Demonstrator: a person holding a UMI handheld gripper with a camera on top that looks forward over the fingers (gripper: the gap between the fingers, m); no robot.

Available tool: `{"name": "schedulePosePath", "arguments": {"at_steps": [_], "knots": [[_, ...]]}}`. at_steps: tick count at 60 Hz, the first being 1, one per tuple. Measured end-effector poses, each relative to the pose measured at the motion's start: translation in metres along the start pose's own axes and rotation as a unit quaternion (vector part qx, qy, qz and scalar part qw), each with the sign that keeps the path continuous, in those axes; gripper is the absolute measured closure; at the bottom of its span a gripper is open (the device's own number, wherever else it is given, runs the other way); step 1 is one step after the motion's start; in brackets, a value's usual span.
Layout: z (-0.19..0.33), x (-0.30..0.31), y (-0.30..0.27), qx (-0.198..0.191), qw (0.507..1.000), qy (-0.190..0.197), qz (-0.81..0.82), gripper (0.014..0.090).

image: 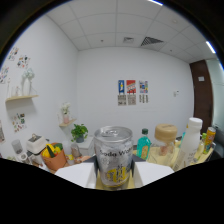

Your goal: Make me a cup of Mojito.

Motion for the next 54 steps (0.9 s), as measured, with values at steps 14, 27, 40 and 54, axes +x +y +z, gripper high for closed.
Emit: {"name": "schedulePosePath", "arguments": {"at_steps": [14,27,40,54], "knots": [[-0.022,-0.009,-0.005,0.003,1.000,-0.023,-0.012,0.0532],[-0.079,0.006,-0.015,0.031,0.999,-0.042,0.000,0.0535],[-0.110,0.045,0.039,0.011,0.999,-0.038,0.006,0.0533],[-0.113,0.073,0.142,-0.044,0.998,-0.044,0.026,0.0533]]}}
